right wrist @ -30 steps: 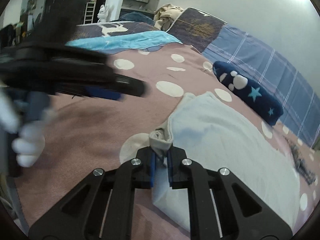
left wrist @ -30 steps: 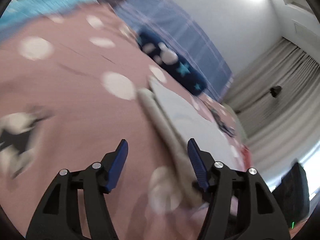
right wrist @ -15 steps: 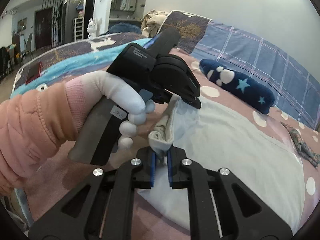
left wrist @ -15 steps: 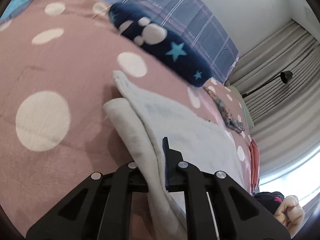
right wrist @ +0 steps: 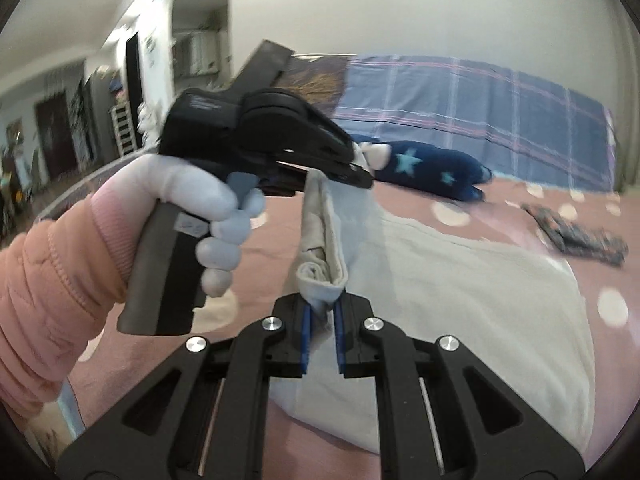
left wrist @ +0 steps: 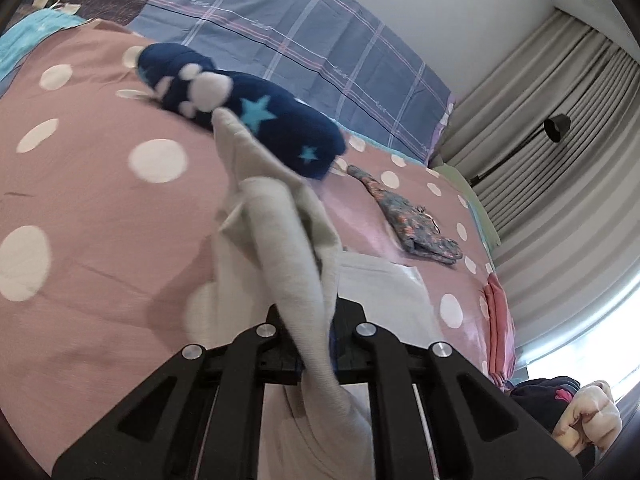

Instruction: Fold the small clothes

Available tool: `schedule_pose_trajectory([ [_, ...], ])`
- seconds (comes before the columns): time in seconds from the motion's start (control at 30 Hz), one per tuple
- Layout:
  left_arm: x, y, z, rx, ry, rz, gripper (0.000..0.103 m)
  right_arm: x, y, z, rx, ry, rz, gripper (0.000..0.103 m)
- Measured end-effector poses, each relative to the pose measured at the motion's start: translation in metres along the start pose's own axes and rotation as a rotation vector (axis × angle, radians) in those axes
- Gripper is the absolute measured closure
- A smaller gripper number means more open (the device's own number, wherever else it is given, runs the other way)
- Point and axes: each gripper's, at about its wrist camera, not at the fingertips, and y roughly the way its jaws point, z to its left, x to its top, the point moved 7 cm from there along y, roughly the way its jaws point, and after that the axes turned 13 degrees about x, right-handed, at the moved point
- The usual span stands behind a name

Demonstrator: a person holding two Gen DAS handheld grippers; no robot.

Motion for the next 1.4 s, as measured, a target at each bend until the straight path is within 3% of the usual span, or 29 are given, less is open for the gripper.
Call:
schedule_pose_trajectory([
  [0.3, -0.018, 0.045, -0.097, -0.010, 0.077, 0.043, 0.095, -0.020, -0.058, -0.082, -0.016, 0.219, -0.057, 0.094],
  [0.67, -0.054, 0.094, -0.181, -0.025, 0.195, 0.135, 0.096, -0.058, -0.114, -0.155, -0.048, 0.418, -0.096, 0.094],
  [0.97, -0.083, 0.123, -0.212, 0.045, 0.300, 0.167, 0.096, -0.091, -0.130, -0.183, -0.045, 0.554, -0.087, 0.094],
  [1.4, -0.099, 0.135, -0.229, 0.082, 0.398, 0.154, 0.092, -0.106, -0.138, -0.185, -0.030, 0.613, -0.078, 0.094],
])
